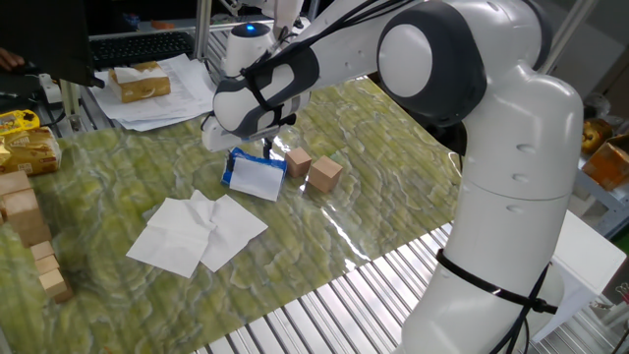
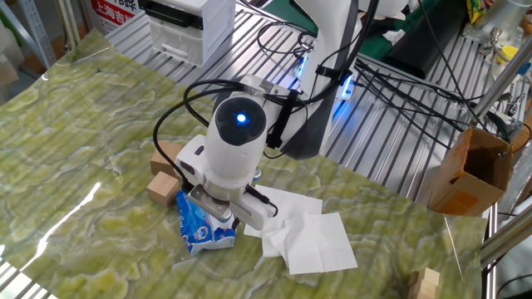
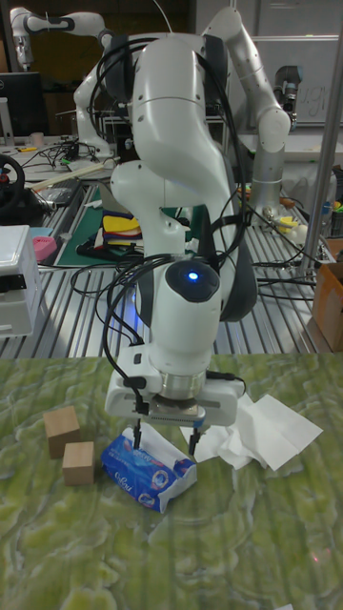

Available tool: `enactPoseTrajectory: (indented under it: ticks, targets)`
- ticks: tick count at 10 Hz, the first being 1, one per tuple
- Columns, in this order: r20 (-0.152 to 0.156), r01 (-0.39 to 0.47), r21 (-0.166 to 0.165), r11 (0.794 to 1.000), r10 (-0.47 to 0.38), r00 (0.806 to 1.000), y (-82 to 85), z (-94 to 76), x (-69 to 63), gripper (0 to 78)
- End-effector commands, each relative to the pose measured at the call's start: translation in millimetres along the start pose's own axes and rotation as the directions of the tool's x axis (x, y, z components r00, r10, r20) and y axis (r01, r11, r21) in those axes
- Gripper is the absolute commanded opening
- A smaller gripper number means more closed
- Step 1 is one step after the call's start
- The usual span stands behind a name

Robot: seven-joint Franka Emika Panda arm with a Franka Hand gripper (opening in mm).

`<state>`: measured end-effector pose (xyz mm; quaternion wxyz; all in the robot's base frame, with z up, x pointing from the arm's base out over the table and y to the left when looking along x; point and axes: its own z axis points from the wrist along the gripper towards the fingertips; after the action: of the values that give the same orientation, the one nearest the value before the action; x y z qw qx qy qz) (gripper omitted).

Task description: Pull out a napkin

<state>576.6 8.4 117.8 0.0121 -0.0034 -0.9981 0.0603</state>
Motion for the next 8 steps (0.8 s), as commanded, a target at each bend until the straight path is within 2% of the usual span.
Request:
enactPoseTrajectory:
  ticks: [1, 8]
  targets:
    - [0.012, 0.002, 0.0, 1.0, -0.002, 1.0, 0.3, 4.4, -1.0, 77.4]
    - [0.018, 0.019, 0.001, 1.0, -0.019, 1.0, 0.4, 4.7, -1.0, 77.4]
